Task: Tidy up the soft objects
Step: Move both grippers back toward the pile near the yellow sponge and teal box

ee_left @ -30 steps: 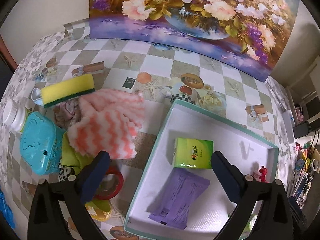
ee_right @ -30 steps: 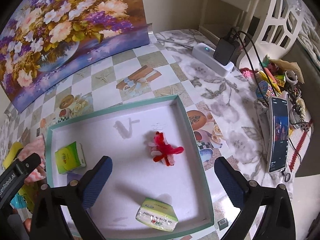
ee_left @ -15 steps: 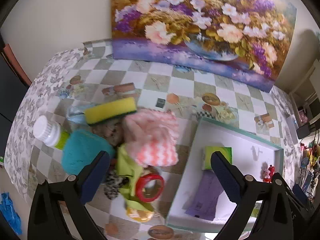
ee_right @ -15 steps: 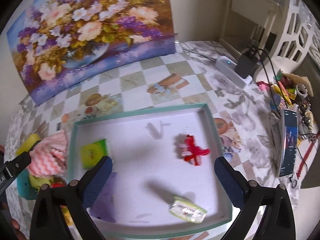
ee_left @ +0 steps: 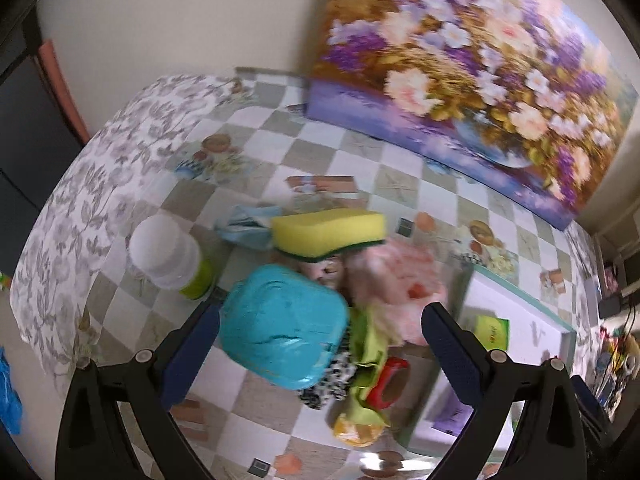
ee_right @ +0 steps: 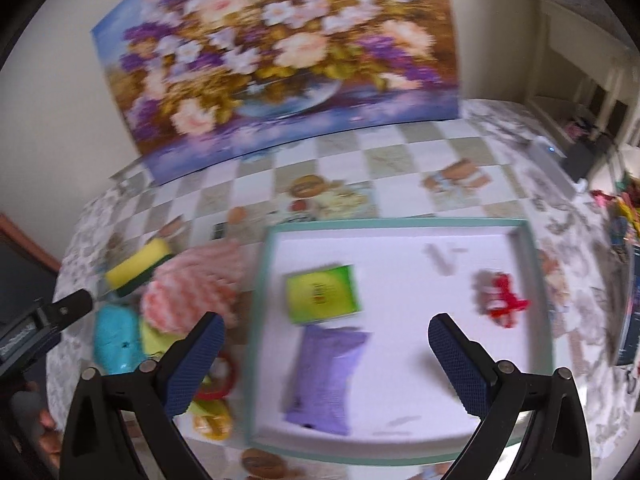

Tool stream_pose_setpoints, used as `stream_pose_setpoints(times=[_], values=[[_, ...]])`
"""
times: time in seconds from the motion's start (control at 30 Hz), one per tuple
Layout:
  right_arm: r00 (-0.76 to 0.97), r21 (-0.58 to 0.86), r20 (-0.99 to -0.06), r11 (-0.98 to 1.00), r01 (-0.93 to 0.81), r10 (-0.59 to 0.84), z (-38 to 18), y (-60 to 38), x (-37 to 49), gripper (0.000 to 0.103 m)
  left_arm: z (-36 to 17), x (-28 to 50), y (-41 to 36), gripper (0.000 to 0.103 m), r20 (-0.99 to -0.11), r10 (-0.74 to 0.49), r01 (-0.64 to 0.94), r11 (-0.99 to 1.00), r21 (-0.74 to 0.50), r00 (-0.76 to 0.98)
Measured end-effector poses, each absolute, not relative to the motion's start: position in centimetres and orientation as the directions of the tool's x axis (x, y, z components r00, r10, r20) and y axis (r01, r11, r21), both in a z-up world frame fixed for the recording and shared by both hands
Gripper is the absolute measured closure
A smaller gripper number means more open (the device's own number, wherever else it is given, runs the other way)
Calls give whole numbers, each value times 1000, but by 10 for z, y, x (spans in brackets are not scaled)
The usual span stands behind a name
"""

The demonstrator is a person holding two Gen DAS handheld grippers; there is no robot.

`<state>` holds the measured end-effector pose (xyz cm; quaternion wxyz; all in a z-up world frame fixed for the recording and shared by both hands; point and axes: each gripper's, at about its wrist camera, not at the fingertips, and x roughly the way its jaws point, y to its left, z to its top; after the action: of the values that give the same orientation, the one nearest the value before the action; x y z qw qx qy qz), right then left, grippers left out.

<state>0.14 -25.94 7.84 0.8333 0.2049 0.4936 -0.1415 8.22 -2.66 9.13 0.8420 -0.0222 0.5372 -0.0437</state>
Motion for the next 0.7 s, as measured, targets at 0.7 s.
stream_pose_setpoints(times=[0.7], values=[[515, 326, -851, 874, 361, 104, 69, -219, 47, 0, 71, 114, 14, 2, -877, -202, -35, 970, -240, 437]])
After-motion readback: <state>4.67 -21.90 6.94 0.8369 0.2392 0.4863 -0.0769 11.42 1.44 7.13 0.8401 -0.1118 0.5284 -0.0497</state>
